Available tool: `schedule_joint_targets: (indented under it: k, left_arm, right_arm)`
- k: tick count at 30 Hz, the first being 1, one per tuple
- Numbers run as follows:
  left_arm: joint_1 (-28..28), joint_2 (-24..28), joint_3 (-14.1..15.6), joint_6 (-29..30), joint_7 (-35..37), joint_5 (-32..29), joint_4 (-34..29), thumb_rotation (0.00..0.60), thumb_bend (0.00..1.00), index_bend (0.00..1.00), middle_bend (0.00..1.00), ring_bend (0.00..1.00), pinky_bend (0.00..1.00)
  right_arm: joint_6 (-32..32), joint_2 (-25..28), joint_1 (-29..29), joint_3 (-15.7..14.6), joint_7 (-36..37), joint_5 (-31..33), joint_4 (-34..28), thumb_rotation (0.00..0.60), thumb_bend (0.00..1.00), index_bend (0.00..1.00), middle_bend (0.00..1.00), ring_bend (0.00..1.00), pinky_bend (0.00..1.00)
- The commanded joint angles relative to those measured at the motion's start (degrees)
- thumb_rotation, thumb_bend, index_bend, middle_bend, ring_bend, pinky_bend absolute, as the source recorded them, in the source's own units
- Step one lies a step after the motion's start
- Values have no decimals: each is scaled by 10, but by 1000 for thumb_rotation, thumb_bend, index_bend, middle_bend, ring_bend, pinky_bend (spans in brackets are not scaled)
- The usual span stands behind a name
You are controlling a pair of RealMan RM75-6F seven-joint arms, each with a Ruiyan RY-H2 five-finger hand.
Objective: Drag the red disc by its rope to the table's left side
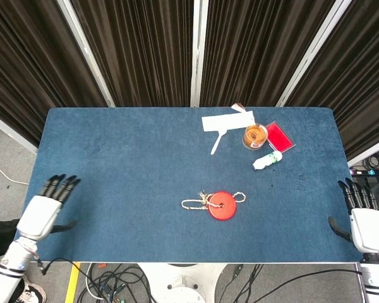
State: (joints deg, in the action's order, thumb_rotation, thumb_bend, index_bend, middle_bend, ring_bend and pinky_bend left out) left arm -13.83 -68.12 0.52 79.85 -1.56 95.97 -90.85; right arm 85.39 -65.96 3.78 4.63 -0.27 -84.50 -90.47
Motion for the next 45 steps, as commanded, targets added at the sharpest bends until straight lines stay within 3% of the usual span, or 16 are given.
schedule_joint_targets:
  k: [1, 10, 18, 30, 40, 45]
  left_arm:
    - [-34, -15, 5, -31, -6, 38, -13, 600, 93, 34, 59, 0, 77]
    - [-186, -67, -21, -204, -10, 80, -30, 600, 103, 40, 65, 0, 81]
    - [-288, -149, -42, -311, 16, 62, 27, 600, 109, 41, 81, 0, 85]
    - [-360, -221, -35, -359, 61, 37, 107, 600, 123, 41, 82, 0, 85]
    - [-394, -237, -22, -384, 77, 17, 145, 600, 146, 41, 129, 0, 85]
    - [-403, -227, -18, -388, 73, 6, 142, 600, 159, 41, 283, 0, 85]
  right_arm:
    - [-1, 2, 0, 2, 2, 5, 1, 600, 212, 0, 33, 0, 0]
    - [1, 4, -3, 5, 6, 11, 5, 600, 212, 0, 33, 0, 0]
    - [8, 6, -7, 9, 15, 15, 14, 600, 213, 0, 37, 0, 0]
    - [-2, 3, -7, 10, 26, 24, 24, 600, 212, 0, 41, 0, 0]
    - [-2, 3, -9, 11, 37, 28, 33, 600, 212, 0, 42, 0, 0]
    - [-6, -1, -9, 11, 41, 29, 39, 600, 212, 0, 42, 0, 0]
